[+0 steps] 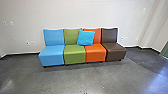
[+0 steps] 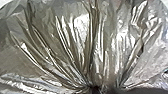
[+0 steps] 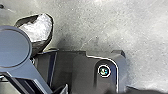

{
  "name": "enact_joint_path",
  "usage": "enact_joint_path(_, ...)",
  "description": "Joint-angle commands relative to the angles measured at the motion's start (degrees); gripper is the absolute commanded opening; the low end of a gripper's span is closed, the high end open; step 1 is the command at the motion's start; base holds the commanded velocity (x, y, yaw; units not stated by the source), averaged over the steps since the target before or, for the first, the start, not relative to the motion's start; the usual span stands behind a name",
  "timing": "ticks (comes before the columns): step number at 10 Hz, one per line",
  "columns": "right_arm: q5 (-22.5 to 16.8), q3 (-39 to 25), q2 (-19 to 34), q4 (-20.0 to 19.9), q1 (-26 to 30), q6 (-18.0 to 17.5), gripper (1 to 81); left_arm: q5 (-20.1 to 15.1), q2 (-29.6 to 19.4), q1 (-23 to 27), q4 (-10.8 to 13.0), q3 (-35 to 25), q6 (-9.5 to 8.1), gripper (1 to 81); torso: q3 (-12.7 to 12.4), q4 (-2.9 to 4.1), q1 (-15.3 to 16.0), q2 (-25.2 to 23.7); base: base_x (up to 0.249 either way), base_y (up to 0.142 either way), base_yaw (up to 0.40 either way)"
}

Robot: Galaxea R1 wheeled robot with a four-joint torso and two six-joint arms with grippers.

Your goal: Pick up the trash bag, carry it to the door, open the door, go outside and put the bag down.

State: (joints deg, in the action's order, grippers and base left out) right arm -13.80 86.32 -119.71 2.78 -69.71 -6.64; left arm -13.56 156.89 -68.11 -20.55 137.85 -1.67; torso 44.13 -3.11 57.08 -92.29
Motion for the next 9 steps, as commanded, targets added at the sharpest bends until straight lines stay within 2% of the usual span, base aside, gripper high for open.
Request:
enact_joint_path(1, -3.08, 1.29, 0.59, -0.58, 0.83, 0.14, 81.1, -3.58, 1.76, 1.44, 2.97, -0.39, 0.0, 1.0, 0.0, 0.0, -3.58, 5.55, 0.0, 0.0, 0.0)
enact_joint_path(2, -3.08, 2.88, -0.73, -0.58, -0.04, 0.23, 81.1, -3.06, 1.94, 0.91, 3.59, -0.39, 0.0, 1.0, 0.0, 0.0, -4.9, 7.59, 0.0, 0.0, 0.0)
enact_joint_path(3, -2.64, 4.19, -1.87, -0.67, -0.66, 0.23, 81.1, -3.14, 1.76, 0.74, 3.68, -0.39, 0.0, 1.0, -1.18, 0.0, -6.14, 9.57, 0.0, 0.0, 0.0)
enact_joint_path(4, -2.64, 5.15, -2.92, -0.67, -1.01, 0.22, 81.1, -3.06, 1.94, 0.39, 3.77, -0.39, 0.0, 1.0, -4.89, 0.0, -7.5, 11.67, 0.0, 0.0, 0.0)
enact_joint_path(6, -2.64, 5.69, -3.9, -0.58, -1.45, 0.23, 81.1, -3.06, 2.11, 0.12, 3.77, -0.3, 0.0, 1.0, -7.08, 0.0, -9.31, 14.51, 0.0, 0.0, 0.0)
enact_joint_path(9, -2.55, 7.44, -4.95, -0.58, -1.98, 0.23, 81.1, -1.39, 3.08, -1.28, 3.77, 1.09, 0.0, 1.0, -12.74, 0.0, -13.03, 20.17, 0.0, 0.0, 0.0)
